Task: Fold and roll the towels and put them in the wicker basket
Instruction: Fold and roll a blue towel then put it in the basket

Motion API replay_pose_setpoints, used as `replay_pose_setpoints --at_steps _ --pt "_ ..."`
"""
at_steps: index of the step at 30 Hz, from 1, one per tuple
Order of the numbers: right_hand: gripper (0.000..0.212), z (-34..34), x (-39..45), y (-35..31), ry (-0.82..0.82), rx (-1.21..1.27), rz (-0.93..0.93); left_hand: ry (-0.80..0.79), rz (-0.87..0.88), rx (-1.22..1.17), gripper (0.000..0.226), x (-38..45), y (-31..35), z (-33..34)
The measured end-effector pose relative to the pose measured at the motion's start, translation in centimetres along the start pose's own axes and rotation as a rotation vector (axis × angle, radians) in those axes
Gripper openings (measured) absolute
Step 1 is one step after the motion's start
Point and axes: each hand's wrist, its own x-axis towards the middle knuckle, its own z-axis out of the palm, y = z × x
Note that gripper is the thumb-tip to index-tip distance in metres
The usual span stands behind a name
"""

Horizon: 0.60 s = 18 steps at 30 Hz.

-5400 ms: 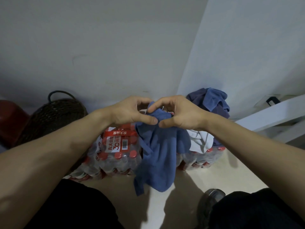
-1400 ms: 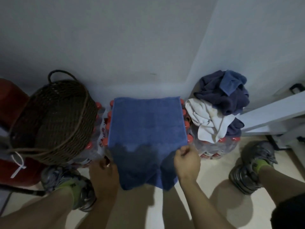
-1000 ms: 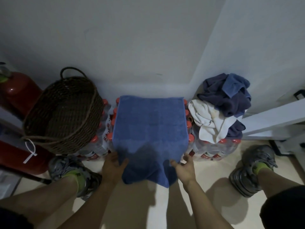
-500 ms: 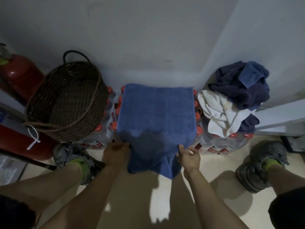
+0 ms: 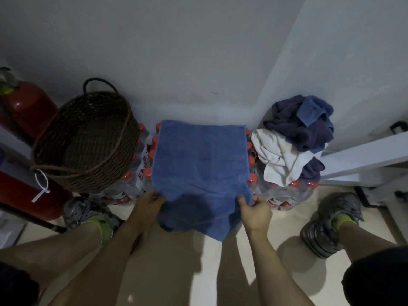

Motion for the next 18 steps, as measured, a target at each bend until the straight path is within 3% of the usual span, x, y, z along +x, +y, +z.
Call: replay_pose_setpoints --at_steps 3,5,6,9,10,11,15,18 --pt "0.028 -0.9 -0.5 -2.2 0.214 0.033 -0.146 -0.086 0.098 0.188 0.017 -0.2 3.0 -0.8" --pt "0.025 -0.6 -1.4 -4.3 0.201 0.085 -0.232 -0.089 0.104 0.077 0.014 -0.4 5.0 -0.8" --pt "0.022 -0.1 -2.1 -5.4 0.086 0.146 -0.249 -0.098 0.111 -0.022 0.013 -0.5 5.8 -0.7" --pt "0.025 2.0 -5.0 -8.0 -0.555 0.292 -0.19 -0.127 0.084 -0.29 0.015 -1.3 7.7 0.4" --pt "0.032 2.7 -5.9 -8.3 -0.7 0.257 -0.192 -0.113 0.048 -0.331 0.015 -1.4 8.1 0.6" --pt "0.039 3.2 -6.7 -8.3 -0.745 0.215 -0.214 -0.093 0.02 -0.353 0.015 -1.5 8.5 0.8" --pt "0.037 4.3 -8.1 -7.6 -0.392 0.145 -0.29 -0.121 -0.001 -0.629 0.007 -1.8 9.0 1.8" --pt "0.034 4.4 -8.2 -7.7 -0.403 0.241 -0.266 -0.091 0.111 -0.676 0.007 -2.1 8.4 3.1"
